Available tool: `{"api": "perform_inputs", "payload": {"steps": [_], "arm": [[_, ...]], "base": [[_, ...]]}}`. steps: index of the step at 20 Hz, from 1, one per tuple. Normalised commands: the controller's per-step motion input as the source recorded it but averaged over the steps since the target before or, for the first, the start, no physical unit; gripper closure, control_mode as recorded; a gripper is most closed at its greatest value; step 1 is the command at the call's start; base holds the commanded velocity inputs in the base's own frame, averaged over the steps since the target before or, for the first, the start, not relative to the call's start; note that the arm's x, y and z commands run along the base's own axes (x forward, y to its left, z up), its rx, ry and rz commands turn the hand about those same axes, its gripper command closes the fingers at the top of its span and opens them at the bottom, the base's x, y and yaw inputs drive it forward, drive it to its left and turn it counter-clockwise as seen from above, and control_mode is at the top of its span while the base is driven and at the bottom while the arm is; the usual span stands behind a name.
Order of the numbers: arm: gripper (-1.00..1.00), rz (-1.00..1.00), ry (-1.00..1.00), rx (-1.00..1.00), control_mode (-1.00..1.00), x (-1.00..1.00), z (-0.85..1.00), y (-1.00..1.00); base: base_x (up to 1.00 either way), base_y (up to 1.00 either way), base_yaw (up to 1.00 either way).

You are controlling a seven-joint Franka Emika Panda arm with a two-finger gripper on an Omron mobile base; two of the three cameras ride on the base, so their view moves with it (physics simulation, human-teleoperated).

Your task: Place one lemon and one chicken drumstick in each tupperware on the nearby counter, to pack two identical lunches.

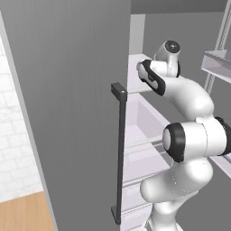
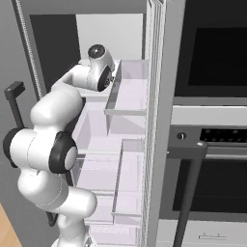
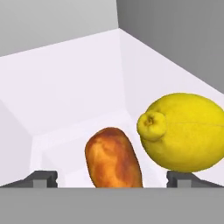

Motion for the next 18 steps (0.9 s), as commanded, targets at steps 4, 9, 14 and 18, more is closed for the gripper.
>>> {"api": "perform_inputs", "payload": {"steps": [4, 9, 14, 18], "arm": [[1.0, 0.0, 0.0, -0.01, -1.0, 0.16, -0.45, 0.01], [1.0, 0.0, -0.05, 0.0, -1.0, 0.04, -0.05, 0.0], [1.0, 0.0, -0.11, 0.01, -1.0, -0.52, 0.03, 0.0], [1.0, 0.01, -0.49, 0.0, -1.0, -1.0, 0.7, 0.05]], "base": [[0.0, 0.0, 0.0], [0.0, 0.0, 0.0], [0.0, 0.0, 0.0], [0.0, 0.0, 0.0]]}}
